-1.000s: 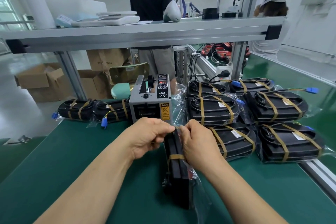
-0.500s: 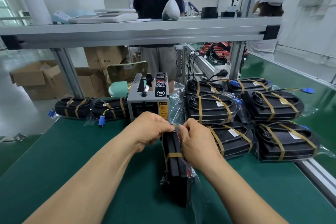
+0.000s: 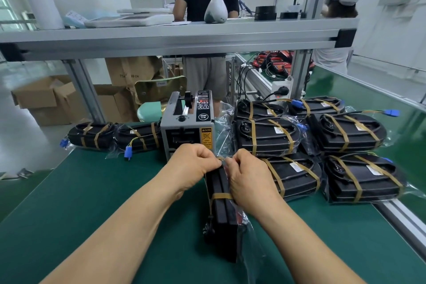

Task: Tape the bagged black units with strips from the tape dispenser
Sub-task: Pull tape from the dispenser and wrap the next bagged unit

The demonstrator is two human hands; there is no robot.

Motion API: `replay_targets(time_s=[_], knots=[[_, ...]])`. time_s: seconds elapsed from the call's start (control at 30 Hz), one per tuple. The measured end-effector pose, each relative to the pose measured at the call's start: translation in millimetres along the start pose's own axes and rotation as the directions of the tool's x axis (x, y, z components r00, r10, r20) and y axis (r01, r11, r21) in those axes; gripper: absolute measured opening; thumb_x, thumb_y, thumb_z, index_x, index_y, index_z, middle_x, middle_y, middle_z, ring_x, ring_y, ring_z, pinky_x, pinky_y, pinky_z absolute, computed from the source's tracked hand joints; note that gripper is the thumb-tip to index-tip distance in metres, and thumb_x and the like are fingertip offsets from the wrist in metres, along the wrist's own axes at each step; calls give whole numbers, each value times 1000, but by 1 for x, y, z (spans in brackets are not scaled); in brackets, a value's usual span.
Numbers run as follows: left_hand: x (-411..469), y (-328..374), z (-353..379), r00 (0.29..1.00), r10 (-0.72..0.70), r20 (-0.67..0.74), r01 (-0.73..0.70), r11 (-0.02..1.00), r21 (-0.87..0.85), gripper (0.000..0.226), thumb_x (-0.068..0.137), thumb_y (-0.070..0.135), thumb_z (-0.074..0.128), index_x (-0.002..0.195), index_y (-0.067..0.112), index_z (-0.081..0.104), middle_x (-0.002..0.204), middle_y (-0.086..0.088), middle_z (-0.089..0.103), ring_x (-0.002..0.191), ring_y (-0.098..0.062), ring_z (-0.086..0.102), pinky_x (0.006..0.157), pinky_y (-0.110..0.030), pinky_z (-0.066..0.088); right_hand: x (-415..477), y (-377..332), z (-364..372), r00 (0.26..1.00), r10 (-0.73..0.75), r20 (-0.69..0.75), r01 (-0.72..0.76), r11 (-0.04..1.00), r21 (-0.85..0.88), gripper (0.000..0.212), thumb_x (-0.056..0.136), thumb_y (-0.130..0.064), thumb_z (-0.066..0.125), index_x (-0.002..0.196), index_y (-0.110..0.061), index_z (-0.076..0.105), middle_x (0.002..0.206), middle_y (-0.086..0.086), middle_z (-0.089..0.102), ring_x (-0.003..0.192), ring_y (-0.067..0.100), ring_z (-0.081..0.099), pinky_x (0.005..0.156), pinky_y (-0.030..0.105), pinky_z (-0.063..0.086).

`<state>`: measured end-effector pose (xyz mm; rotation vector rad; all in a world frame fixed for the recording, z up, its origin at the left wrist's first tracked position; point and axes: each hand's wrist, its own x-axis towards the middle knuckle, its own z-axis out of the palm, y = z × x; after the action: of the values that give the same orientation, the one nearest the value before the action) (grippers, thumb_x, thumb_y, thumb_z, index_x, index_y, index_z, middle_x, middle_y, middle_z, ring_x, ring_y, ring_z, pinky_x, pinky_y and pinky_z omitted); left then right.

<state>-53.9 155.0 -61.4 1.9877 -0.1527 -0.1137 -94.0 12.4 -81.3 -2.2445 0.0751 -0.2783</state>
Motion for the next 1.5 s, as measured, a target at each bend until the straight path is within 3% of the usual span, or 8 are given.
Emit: replay_targets(time_s=[0.23,0.43,0.73,0.9,1.07,1.27,1.4,1.5], knots=[[-5,-6,15,983,-37,-178,35,999,-16,21,82,33,74,84,13,67,87,-1,69,85,-16,63,77,-35,51,-1,-4,-2,1000,-2,2,2,1000,2,30,101,-41,44,77,-23,46,75,1,60,72,22,58,67,39,49],[-11,-5,10,996,-88,7,88,982,-164,26,83,24,76,100,12,59,56,14,61,40,7,50,40,-8,35,-2,-3,-3,1000,13,-1,-13,1000,22,29,101,-40,44,79,-21,48,77,3,62,73,26,58,68,42,50],[-6,-12,8,973,-228,28,221,895,-389,5,92,10,63,92,15,63,48,9,45,38,-5,34,40,-18,33,-8,-8,-10,1000,-5,2,5,1000,1,33,98,-48,47,79,-22,52,77,-4,62,73,14,56,62,32,42],[-1,-16,10,975,-223,-6,205,905,-373,7,89,12,65,84,17,65,47,9,45,37,-4,35,40,-18,34,-49,2,-34,987,-6,162,-56,926,374,42,77,-72,46,97,-41,65,96,-28,68,92,-8,61,82,21,46],[-1,-15,15,976,-216,-19,190,897,-400,6,90,12,64,86,17,63,47,9,44,37,-4,34,40,-18,33,-102,13,-14,952,-24,307,-100,919,382,98,45,-57,76,125,-73,22,121,-59,40,111,-33,42,84,-6,37],[-22,-8,22,990,-124,-61,97,938,-333,3,91,12,61,90,12,64,50,7,45,38,-5,35,41,-17,32,-112,18,31,994,95,-61,-53,869,491,105,51,-23,95,134,-57,41,110,-32,67,97,-14,62,80,0,43],[-44,-16,-6,985,-60,-162,-3,932,-364,8,93,22,62,91,18,68,55,8,51,45,-6,41,46,-17,37,-106,20,18,996,58,-72,-5,811,585,86,49,-18,87,126,-41,58,99,-27,73,88,-7,69,72,1,46],[-61,-34,-48,914,-54,-402,-36,977,-212,6,92,35,64,94,32,68,82,11,66,69,-5,57,67,-22,47,-89,17,0,993,57,107,-120,566,816,66,51,-11,81,114,-29,69,104,-1,77,95,14,74,76,25,57]])
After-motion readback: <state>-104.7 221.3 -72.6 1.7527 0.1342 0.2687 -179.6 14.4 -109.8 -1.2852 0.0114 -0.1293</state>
